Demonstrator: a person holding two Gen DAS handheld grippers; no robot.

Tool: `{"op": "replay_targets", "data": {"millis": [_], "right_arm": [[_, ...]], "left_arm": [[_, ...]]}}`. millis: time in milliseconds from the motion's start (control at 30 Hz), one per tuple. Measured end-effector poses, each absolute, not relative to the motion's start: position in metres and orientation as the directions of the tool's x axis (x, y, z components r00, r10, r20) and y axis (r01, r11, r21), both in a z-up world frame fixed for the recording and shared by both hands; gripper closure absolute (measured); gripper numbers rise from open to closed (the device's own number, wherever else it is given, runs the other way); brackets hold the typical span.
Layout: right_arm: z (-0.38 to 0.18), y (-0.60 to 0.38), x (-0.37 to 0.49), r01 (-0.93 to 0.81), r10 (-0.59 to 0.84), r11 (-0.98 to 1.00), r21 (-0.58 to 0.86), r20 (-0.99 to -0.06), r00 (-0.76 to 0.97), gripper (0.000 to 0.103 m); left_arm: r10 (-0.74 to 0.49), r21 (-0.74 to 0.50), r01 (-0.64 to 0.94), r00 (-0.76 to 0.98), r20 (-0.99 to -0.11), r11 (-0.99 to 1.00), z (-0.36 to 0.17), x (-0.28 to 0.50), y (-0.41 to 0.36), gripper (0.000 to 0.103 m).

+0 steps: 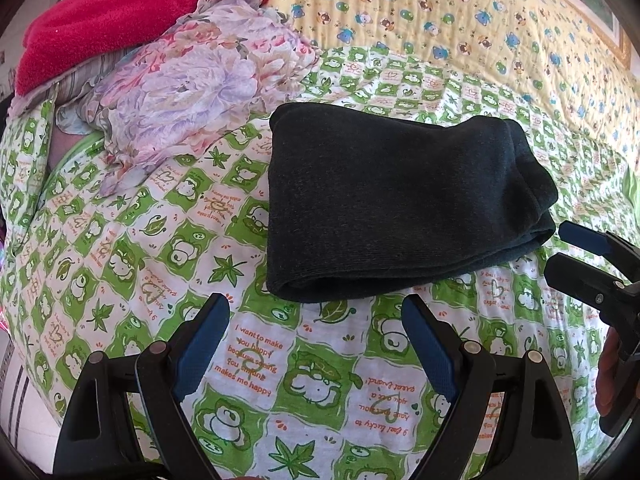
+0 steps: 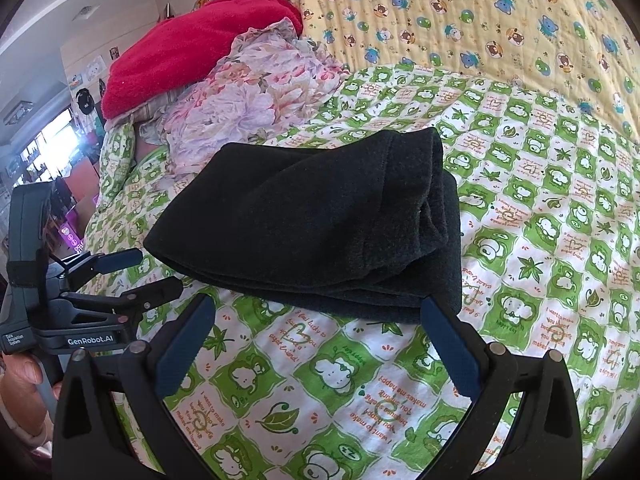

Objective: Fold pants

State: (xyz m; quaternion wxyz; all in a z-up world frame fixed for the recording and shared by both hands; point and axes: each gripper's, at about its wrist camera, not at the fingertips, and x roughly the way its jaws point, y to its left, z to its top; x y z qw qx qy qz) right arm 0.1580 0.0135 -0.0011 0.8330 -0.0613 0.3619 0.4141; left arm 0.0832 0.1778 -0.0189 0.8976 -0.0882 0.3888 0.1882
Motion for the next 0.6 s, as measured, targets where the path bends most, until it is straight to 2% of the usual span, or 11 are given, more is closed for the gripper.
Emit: {"op": "replay_targets", "data": {"millis": [600], "right_arm": [[0.0036,0.0167,0.1557,-0.737,0.648,0.647,0.196,-0.65,0.396,0.001]], "left_arm": [[0.271,-0.013,-0.406,0.634,-0.724,0.914,-0.0168,0.0789,0.1757,0.015]]}}
